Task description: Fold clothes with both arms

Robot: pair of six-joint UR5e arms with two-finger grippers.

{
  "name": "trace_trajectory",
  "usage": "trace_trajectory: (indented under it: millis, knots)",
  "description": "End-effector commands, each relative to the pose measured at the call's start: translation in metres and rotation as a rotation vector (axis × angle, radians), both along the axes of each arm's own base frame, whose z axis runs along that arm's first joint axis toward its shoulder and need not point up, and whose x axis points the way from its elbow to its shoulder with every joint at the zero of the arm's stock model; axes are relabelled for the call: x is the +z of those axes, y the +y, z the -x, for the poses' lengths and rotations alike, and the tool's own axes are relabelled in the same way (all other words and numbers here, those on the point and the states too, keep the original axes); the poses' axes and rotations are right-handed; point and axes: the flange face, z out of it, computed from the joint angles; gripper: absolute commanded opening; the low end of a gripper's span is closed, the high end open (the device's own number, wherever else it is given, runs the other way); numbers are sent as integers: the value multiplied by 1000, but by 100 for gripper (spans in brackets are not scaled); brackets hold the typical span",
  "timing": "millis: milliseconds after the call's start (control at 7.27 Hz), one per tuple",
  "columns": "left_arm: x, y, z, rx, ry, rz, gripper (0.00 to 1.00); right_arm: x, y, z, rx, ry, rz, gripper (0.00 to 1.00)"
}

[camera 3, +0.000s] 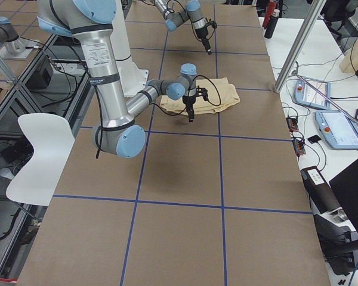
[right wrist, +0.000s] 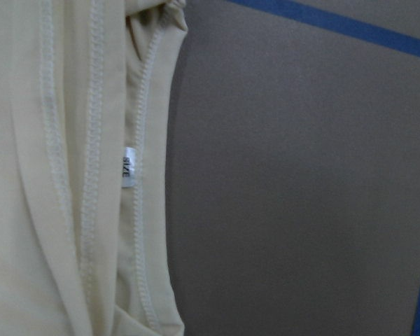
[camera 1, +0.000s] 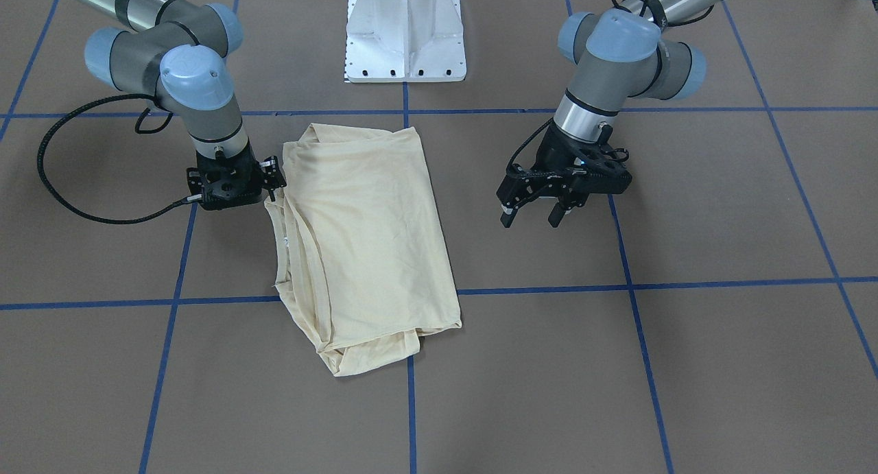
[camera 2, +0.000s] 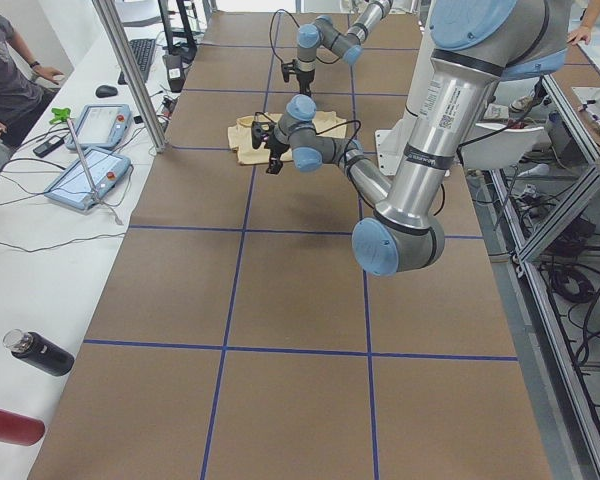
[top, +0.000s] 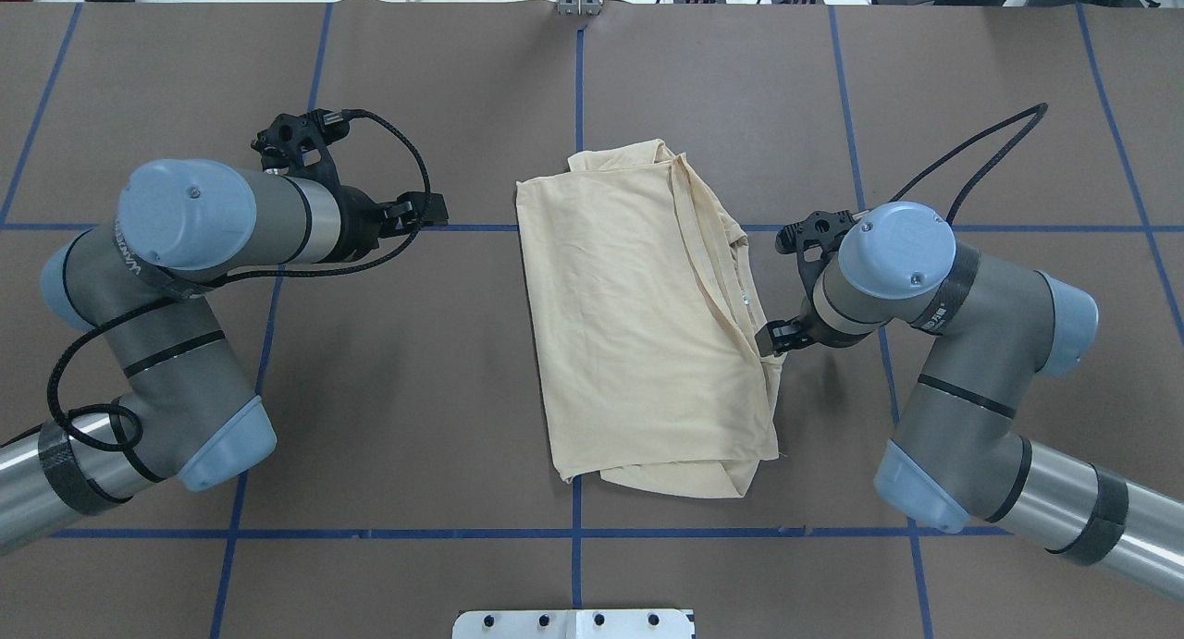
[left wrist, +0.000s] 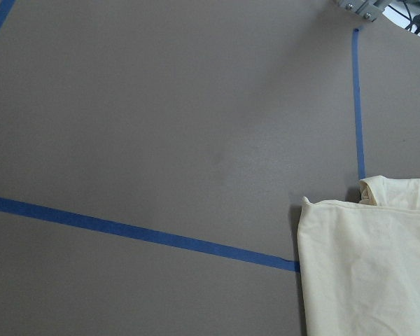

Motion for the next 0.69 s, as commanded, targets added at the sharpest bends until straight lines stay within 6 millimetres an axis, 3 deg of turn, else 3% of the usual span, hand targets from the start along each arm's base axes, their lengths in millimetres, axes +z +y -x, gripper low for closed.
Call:
trace_trajectory:
  millis: [0, 138, 275, 551]
  knots:
    - [-1, 0, 0, 0, 1, -2, 100, -55, -5, 24, -10, -63, -60, 100]
    - [-9, 2, 3, -1, 14, -12, 100, -68, -14, 39, -10, -73, -69, 100]
    - [-15, 4, 6, -2, 25, -19, 100, -68, -22, 48, -22, -58, -87, 100]
    - [-32, 10, 13, -1, 53, -42, 100, -45, -30, 56, -48, -13, -89, 100]
